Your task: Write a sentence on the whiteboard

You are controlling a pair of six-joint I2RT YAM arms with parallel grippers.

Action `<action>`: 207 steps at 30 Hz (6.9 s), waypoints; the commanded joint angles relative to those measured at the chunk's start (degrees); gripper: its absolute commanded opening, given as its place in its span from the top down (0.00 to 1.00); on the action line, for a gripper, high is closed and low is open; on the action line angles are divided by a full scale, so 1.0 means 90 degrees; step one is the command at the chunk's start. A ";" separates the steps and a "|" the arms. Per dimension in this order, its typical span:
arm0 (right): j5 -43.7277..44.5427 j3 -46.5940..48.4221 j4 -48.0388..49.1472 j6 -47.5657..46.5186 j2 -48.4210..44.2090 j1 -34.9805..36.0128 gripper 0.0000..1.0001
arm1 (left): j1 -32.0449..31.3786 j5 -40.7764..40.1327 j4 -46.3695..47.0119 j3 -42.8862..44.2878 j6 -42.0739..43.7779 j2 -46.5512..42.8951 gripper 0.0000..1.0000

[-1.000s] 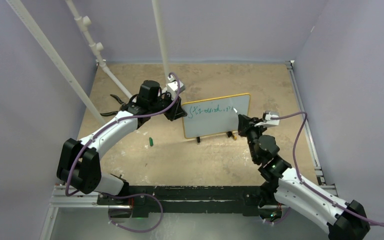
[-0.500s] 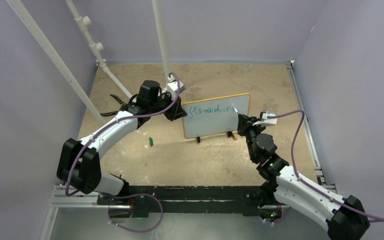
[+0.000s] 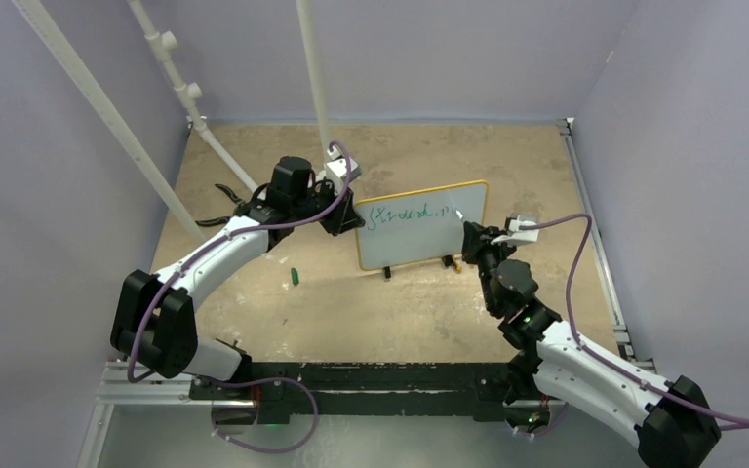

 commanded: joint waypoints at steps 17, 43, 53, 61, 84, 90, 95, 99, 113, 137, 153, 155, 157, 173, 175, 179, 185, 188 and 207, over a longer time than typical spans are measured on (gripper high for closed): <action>0.0118 0.0227 -0.0235 0.0163 -0.0427 -0.0025 1.00 | 0.0106 -0.0517 -0.0104 0.0181 0.0270 0.0030 1.00; 0.0257 0.0468 0.0673 -0.0401 0.0161 -0.0022 1.00 | 0.0106 -0.0514 -0.0123 0.0181 0.0290 0.0079 1.00; 0.0398 0.0125 -0.0063 0.0063 -0.0358 -0.0024 1.00 | 0.0106 -0.0558 -0.0148 0.0191 0.0280 0.0079 1.00; 0.0567 0.0100 -0.0081 0.0128 -0.0205 -0.0029 1.00 | 0.0106 -0.0542 -0.0154 0.0192 0.0299 0.0081 1.00; 0.0056 0.0172 0.0513 -0.0358 0.0036 -0.0076 1.00 | 0.0106 -0.0508 -0.0153 0.0192 0.0309 0.0086 1.00; -0.0068 0.0146 0.0169 -0.0084 0.0196 -0.0072 1.00 | 0.0111 -0.0506 -0.0162 0.0202 0.0309 0.0069 1.00; 0.0118 0.0123 -0.0148 0.0156 0.0159 -0.0072 1.00 | 0.0106 -0.0505 -0.0155 0.0202 0.0309 0.0074 1.00; 0.0195 0.0075 -0.0254 0.0262 0.0192 -0.0074 1.00 | 0.0106 -0.0506 -0.0155 0.0202 0.0309 0.0069 1.00; 0.0561 0.0452 0.0134 -0.0134 0.0284 -0.0071 1.00 | 0.0106 -0.0502 -0.0161 0.0202 0.0309 0.0069 1.00; 0.0572 0.0610 0.0235 -0.0234 0.0389 -0.0076 1.00 | 0.0106 -0.0477 -0.0154 0.0202 0.0301 0.0020 1.00; 0.0869 0.0344 -0.0537 0.0446 0.0300 -0.0086 1.00 | 0.0106 -0.0492 -0.0143 0.0197 0.0299 0.0010 1.00; 0.0915 0.0353 -0.0544 0.0432 0.0215 -0.0081 1.00 | 0.0106 -0.0490 -0.0143 0.0197 0.0295 0.0010 1.00; 0.0875 0.0318 -0.0510 0.0403 0.0037 -0.0086 1.00 | 0.0106 -0.0497 -0.0151 0.0194 0.0299 0.0005 1.00; 0.0823 0.0299 -0.0227 0.0225 -0.0057 -0.0139 1.00 | 0.0106 -0.0498 -0.0153 0.0183 0.0299 -0.0009 1.00; 0.0821 0.0299 -0.0191 0.0202 -0.0001 -0.0161 1.00 | 0.0106 -0.0499 -0.0157 0.0191 0.0299 -0.0009 1.00; 0.0821 0.0289 -0.0083 0.0169 0.0093 -0.0185 1.00 | 0.0106 -0.0501 -0.0154 0.0192 0.0299 -0.0019 1.00; 0.0831 0.0333 0.0048 0.0104 0.0311 -0.0223 1.00 | 0.0106 -0.0497 -0.0154 0.0195 0.0310 -0.0019 1.00; 0.0848 0.0338 0.0085 0.0089 0.0355 -0.0247 1.00 | 0.0106 -0.0502 -0.0153 0.0197 0.0309 -0.0019 1.00; 0.0901 0.0257 -0.0276 0.0361 0.0362 -0.0295 1.00 | 0.0106 -0.0499 -0.0165 0.0192 0.0310 -0.0039 1.00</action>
